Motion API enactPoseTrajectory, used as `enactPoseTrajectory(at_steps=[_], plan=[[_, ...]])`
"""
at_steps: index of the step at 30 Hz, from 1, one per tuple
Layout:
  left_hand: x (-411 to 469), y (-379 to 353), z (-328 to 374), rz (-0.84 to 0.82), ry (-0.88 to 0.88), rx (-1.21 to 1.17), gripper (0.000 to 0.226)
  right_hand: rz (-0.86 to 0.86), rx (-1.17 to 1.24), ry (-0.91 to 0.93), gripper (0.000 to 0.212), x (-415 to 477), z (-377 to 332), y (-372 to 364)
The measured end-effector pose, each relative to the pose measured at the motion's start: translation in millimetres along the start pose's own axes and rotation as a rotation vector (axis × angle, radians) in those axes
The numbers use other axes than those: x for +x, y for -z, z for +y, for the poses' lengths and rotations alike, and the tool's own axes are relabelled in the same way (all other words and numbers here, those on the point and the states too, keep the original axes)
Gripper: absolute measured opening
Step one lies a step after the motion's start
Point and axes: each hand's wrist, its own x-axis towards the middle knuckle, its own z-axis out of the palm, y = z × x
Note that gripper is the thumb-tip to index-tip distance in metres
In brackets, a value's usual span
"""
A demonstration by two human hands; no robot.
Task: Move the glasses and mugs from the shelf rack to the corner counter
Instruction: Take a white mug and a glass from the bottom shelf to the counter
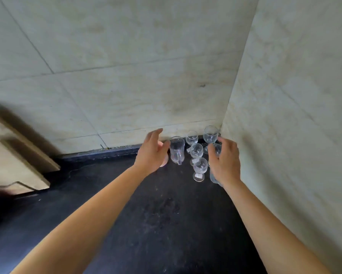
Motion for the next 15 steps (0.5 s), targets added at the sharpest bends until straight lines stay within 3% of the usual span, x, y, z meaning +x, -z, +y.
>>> enactPoseTrajectory(at_steps=[5,11,15], plan=[[-54,130,3,0.318,-0.038,0.230,0.056,0.011,0.058,0.473,0.049,7,-136,-7],[-196,253,-49,0.558,0.226,0.478,0.065,-0.137,0.135,0.896,0.056,-81,-273,-57],[-324,313,-83,0.692,0.421,0.568,0.066,-0.243,0.194,1.066,0.062,-186,-345,-77]])
